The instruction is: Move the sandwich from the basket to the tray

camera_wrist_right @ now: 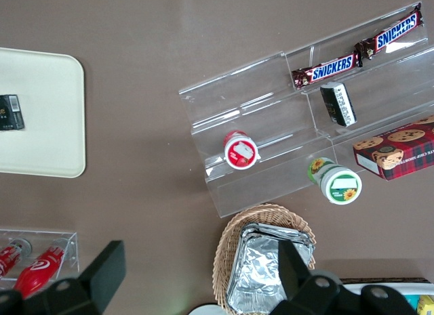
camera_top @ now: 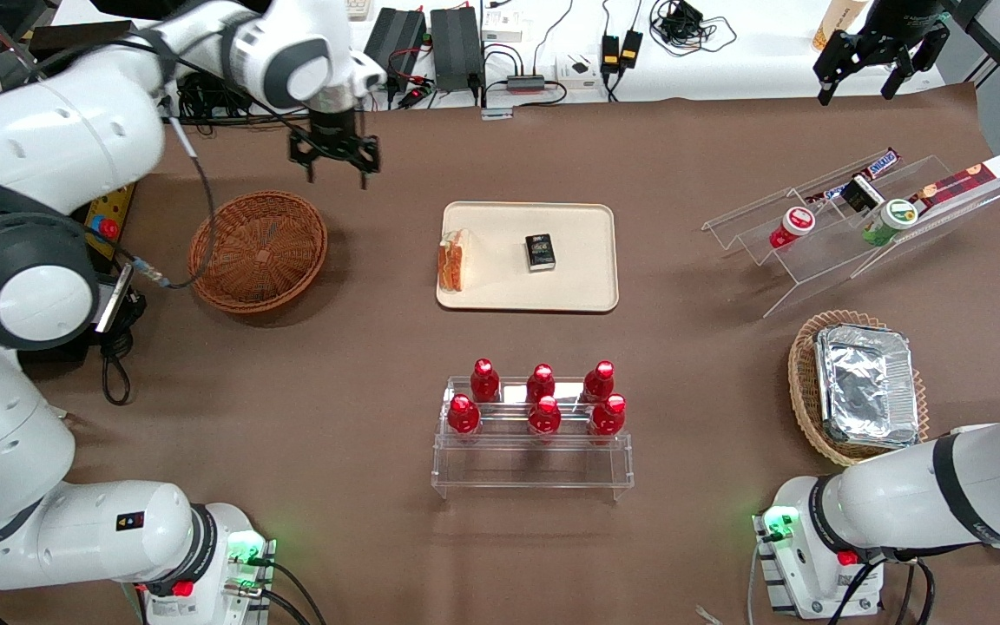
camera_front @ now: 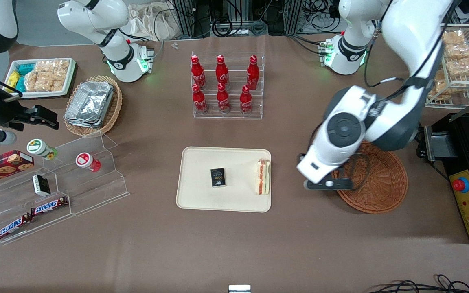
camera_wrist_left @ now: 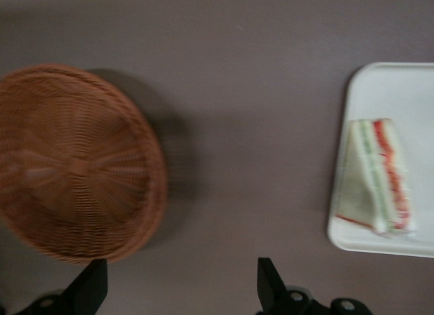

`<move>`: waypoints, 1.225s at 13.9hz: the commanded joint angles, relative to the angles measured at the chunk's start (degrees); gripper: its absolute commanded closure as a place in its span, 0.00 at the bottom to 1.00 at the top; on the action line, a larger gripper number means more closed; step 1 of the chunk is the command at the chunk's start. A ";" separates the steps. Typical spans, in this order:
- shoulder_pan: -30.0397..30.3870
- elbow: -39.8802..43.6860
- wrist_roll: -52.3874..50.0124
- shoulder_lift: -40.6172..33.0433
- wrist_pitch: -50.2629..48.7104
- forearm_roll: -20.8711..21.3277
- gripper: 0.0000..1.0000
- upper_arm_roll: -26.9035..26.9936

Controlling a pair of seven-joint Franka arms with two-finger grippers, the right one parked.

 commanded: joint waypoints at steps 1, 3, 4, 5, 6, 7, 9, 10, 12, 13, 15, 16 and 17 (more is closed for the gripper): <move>7.09 -3.39 4.41 -7.80 -4.73 -3.53 0.01 -1.07; 11.49 -3.30 4.60 -11.23 -7.29 -6.18 0.01 -0.99; 12.81 -2.95 4.77 -12.11 -9.39 -6.62 0.01 -0.99; 13.17 -2.78 5.82 -12.91 -10.20 -6.63 0.01 -0.90; 14.39 -2.77 9.40 -13.70 -10.38 -6.71 0.01 -0.81; 16.32 -2.86 13.96 -14.66 -10.90 -6.89 0.00 -0.81; 19.31 -2.86 17.86 -16.59 -11.96 -9.68 0.00 -0.81; 20.46 -3.12 18.92 -17.39 -12.14 -10.31 0.00 -0.81; 21.08 -3.56 19.98 -18.36 -12.49 -10.76 0.00 -0.72; 21.52 -3.56 20.07 -18.45 -12.66 -10.76 0.00 -0.72; 23.45 -3.56 20.59 -18.45 -12.75 -12.68 0.00 -0.72; 22.94 -3.56 23.29 -19.06 -12.84 -12.95 0.00 0.15; 21.45 -3.65 25.23 -19.50 -12.93 -13.21 0.00 3.03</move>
